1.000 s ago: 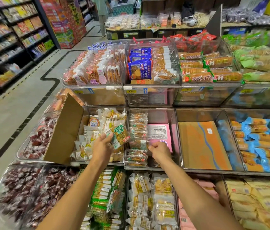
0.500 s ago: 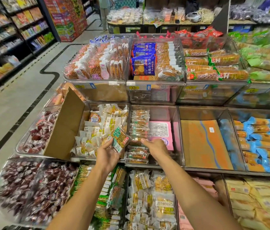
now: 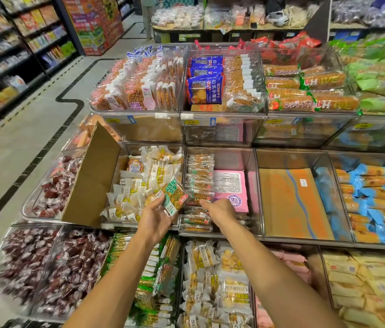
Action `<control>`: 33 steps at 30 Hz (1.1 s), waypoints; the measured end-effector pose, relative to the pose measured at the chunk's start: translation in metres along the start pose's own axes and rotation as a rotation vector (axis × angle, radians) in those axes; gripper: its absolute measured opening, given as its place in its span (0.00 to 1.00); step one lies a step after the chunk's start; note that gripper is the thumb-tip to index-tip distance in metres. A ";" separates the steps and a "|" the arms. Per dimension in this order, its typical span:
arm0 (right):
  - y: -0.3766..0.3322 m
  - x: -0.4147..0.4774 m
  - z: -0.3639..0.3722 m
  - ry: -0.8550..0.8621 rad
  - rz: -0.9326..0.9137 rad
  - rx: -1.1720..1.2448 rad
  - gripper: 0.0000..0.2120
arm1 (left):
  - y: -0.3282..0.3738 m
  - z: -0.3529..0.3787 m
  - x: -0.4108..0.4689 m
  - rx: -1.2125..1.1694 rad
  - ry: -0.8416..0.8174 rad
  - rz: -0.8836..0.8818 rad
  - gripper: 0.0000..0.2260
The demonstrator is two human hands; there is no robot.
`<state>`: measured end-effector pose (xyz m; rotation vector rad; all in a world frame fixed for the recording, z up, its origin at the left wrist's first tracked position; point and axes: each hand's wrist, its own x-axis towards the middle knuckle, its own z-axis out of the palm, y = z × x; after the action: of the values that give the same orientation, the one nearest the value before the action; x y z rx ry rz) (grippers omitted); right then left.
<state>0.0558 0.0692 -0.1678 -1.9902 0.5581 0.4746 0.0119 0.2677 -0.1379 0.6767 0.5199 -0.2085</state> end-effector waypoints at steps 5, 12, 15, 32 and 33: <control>0.004 0.003 -0.005 0.009 -0.004 0.055 0.23 | 0.001 -0.001 0.003 0.045 0.010 -0.006 0.08; 0.001 -0.002 -0.016 -0.059 -0.074 0.053 0.21 | 0.001 0.003 0.001 0.211 -0.044 0.057 0.12; 0.009 -0.003 -0.032 0.034 -0.191 0.209 0.14 | 0.006 0.004 0.001 0.337 -0.064 0.102 0.18; 0.006 -0.028 -0.063 0.015 -0.610 0.168 0.10 | -0.004 0.027 -0.001 1.387 -0.085 0.585 0.07; 0.010 -0.027 -0.068 0.029 -0.612 0.115 0.10 | -0.006 0.022 0.000 1.620 -0.127 0.640 0.05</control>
<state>0.0345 0.0093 -0.1301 -1.9361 -0.0230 0.0336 0.0182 0.2491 -0.1268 2.3344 -0.1334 -0.0197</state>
